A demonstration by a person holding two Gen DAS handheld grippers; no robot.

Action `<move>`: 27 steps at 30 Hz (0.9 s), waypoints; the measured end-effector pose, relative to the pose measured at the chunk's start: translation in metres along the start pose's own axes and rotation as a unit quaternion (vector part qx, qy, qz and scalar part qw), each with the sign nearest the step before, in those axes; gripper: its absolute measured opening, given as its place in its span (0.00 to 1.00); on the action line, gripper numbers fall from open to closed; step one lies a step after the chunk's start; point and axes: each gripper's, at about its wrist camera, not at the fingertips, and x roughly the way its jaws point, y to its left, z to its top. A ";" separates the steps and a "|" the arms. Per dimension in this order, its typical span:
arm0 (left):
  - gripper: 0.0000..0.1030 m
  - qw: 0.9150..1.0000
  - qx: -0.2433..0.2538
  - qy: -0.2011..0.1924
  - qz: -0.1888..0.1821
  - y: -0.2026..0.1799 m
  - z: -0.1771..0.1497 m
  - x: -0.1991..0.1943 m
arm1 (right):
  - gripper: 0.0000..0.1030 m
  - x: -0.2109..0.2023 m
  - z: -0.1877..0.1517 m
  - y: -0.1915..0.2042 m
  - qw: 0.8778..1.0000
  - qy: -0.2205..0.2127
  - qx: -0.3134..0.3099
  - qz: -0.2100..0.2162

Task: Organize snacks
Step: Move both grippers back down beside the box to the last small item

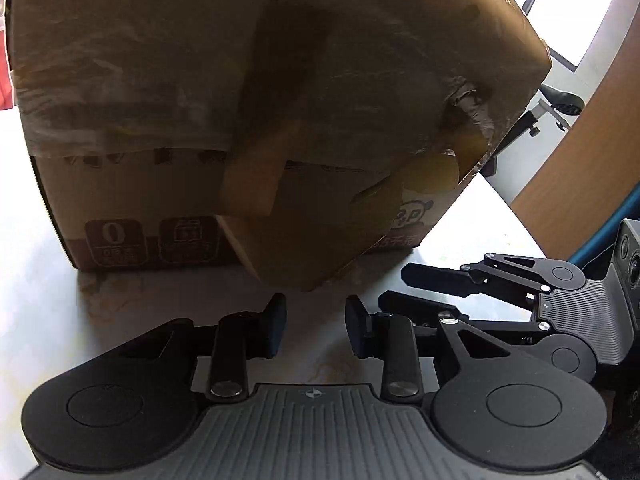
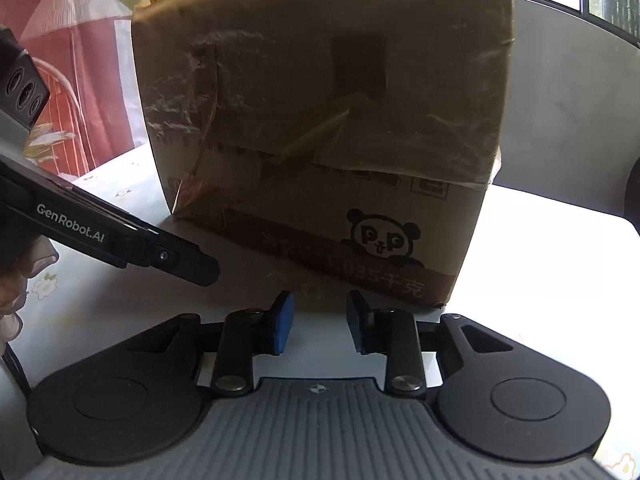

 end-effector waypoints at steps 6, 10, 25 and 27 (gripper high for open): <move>0.33 1.000 0.003 0.004 0.001 -0.003 0.011 0.025 | 0.31 0.023 0.004 -0.008 1.000 0.022 -0.008 0.013; 0.33 1.000 -0.003 0.008 0.000 0.002 0.013 0.042 | 0.33 0.030 0.005 -0.013 0.999 0.024 -0.002 0.024; 0.20 1.000 0.004 0.012 -0.024 0.029 0.018 0.048 | 0.18 0.023 -0.004 -0.016 0.999 0.014 -0.013 0.032; 0.19 1.000 0.006 0.011 -0.023 0.029 0.017 0.047 | 0.15 0.022 -0.004 -0.014 0.999 0.015 -0.017 0.039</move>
